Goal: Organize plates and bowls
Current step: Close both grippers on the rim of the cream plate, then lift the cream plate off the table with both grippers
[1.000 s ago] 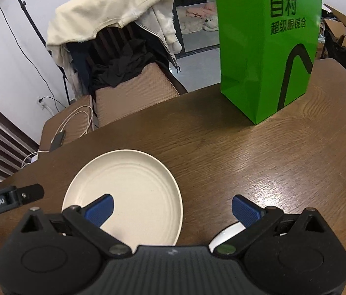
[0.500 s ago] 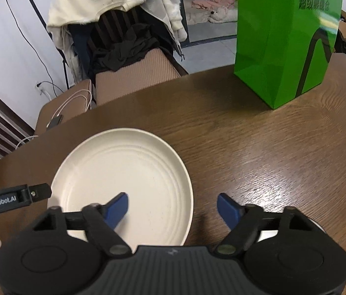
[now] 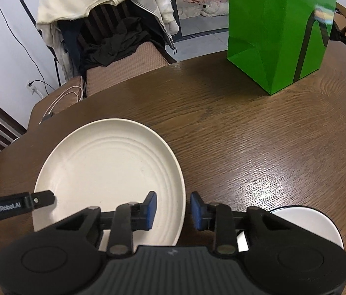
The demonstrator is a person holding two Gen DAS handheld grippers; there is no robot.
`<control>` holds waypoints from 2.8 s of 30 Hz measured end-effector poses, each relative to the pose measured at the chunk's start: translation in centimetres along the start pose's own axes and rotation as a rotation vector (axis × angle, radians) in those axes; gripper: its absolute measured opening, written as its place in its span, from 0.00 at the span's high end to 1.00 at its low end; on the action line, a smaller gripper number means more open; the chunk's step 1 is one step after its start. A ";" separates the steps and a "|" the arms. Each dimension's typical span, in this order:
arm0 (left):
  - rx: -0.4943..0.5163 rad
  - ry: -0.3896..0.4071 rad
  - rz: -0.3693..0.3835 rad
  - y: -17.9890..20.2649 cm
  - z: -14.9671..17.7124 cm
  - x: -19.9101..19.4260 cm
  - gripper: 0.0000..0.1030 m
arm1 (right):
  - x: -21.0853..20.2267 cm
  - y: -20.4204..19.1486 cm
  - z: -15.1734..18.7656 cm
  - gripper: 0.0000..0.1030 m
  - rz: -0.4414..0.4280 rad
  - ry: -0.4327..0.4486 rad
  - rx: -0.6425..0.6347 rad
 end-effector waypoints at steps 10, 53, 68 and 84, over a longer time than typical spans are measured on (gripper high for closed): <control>0.029 0.001 0.024 0.9 0.3 0.2 0.85 | 0.0 0.7 0.4 0.96 0.011 0.011 0.007; 0.125 0.134 0.025 4.2 1.3 -7.6 0.85 | -7.0 2.4 1.8 0.96 -0.036 0.136 0.009; 0.148 0.169 0.020 6.4 3.1 -12.0 0.85 | -12.0 4.4 3.7 0.96 -0.056 0.159 0.016; 0.132 0.197 0.006 7.1 5.7 -15.4 0.85 | -15.2 5.4 5.6 0.96 -0.082 0.167 0.006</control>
Point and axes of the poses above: each gripper's, at about its wrist camera, not at the fingertips, and x roughly the way its jaws point, y to its right, z to its underside, the point moved 2 cm from there along x, roughly the way its jaws point, and after that the axes turned 15 degrees about z, right-handed, at the moved point
